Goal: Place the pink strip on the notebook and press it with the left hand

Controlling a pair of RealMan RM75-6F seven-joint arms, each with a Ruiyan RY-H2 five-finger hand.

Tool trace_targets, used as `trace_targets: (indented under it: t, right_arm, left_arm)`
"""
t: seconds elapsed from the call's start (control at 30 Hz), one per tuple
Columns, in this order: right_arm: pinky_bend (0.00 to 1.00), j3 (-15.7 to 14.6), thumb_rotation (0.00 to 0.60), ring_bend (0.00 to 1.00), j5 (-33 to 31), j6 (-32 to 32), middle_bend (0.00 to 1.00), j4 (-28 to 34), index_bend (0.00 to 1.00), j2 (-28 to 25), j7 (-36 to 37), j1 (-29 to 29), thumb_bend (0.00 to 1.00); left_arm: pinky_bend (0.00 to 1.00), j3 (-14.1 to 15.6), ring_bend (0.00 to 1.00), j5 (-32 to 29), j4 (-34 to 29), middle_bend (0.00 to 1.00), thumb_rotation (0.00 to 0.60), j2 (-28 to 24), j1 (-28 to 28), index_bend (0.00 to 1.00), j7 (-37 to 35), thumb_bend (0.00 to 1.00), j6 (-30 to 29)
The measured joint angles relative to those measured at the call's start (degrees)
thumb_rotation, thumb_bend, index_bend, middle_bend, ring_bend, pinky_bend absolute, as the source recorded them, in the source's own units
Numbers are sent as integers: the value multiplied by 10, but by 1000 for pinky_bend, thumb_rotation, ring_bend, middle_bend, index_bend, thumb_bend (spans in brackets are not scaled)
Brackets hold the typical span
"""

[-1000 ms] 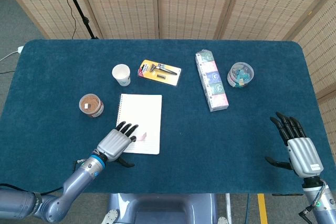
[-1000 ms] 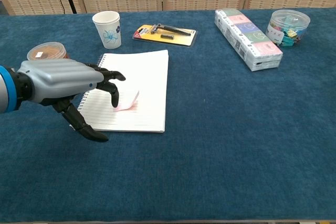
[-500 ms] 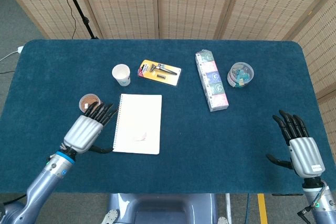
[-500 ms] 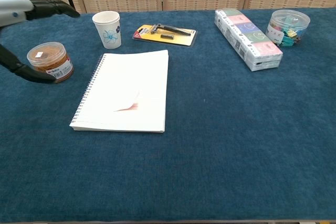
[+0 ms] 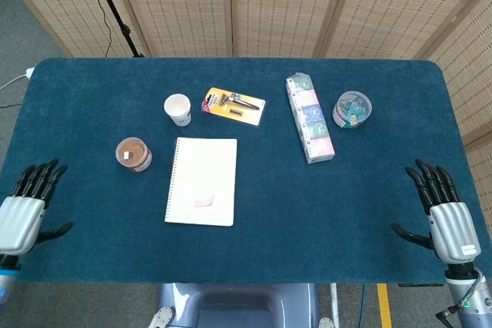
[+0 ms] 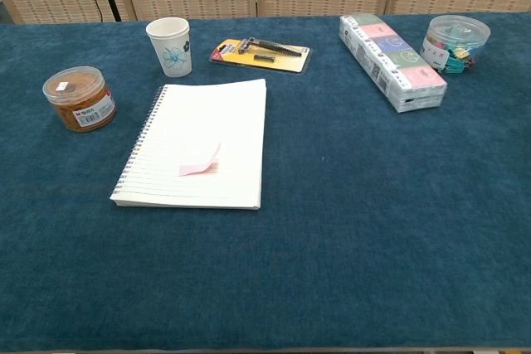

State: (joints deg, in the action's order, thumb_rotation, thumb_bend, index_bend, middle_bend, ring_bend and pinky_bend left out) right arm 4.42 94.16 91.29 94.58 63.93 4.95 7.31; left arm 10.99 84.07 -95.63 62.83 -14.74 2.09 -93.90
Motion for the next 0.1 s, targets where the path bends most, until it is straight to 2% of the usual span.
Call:
trace_targets:
  t: [0.1]
  right_arm:
    - [0, 0, 600, 0, 0, 1, 0, 1, 0, 0, -4, -1, 0]
  left_arm:
    - [0, 1, 0, 8, 20, 0, 600, 12, 31, 0, -19, 0, -11]
